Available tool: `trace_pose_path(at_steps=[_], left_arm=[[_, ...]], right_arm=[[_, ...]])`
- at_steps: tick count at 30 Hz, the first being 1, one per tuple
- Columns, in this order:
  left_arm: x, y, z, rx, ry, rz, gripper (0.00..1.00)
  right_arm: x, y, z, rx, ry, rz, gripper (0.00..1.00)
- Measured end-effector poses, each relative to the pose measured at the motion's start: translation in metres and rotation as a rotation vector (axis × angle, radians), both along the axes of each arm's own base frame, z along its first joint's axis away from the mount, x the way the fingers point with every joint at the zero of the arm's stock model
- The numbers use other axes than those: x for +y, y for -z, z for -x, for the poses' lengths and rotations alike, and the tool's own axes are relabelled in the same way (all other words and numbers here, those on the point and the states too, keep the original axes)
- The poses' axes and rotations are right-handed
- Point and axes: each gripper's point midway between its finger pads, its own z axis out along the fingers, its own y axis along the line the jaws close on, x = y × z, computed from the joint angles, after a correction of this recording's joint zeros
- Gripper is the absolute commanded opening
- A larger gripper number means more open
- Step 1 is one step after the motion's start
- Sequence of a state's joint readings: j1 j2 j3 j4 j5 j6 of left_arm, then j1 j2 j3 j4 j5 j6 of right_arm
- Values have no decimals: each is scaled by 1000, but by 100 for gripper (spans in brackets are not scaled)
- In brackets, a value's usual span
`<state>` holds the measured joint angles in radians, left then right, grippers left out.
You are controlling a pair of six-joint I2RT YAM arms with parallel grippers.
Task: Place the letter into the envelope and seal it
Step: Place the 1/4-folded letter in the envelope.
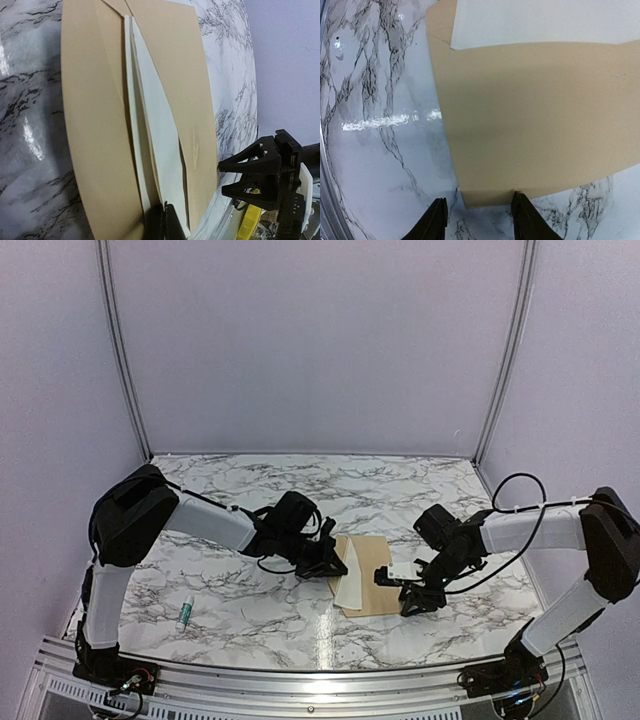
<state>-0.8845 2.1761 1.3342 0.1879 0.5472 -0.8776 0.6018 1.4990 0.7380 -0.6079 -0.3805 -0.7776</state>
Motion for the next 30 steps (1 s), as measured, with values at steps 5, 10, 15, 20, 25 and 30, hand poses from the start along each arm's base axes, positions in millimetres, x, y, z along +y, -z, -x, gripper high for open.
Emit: trace_pose_path(at_steps=[5, 10, 15, 20, 25, 30], left_arm=[[2, 5, 1, 4, -15, -15, 0], [-1, 1, -2, -4, -27, 4, 0], [-4, -3, -3, -4, -36, 24, 0], [-4, -3, -4, -4, -40, 33, 0], [6, 8, -1, 26, -42, 19, 0], [7, 8, 2, 43, -28, 28, 0]], right_arm=[[8, 0, 4, -3, -31, -8, 39], [13, 0, 7, 7, -50, -17, 39], [14, 0, 8, 10, -51, -22, 38], [15, 1, 8, 13, -53, -23, 33], [16, -1, 6, 20, -60, -26, 34], [8, -19, -14, 47, -1, -56, 35]])
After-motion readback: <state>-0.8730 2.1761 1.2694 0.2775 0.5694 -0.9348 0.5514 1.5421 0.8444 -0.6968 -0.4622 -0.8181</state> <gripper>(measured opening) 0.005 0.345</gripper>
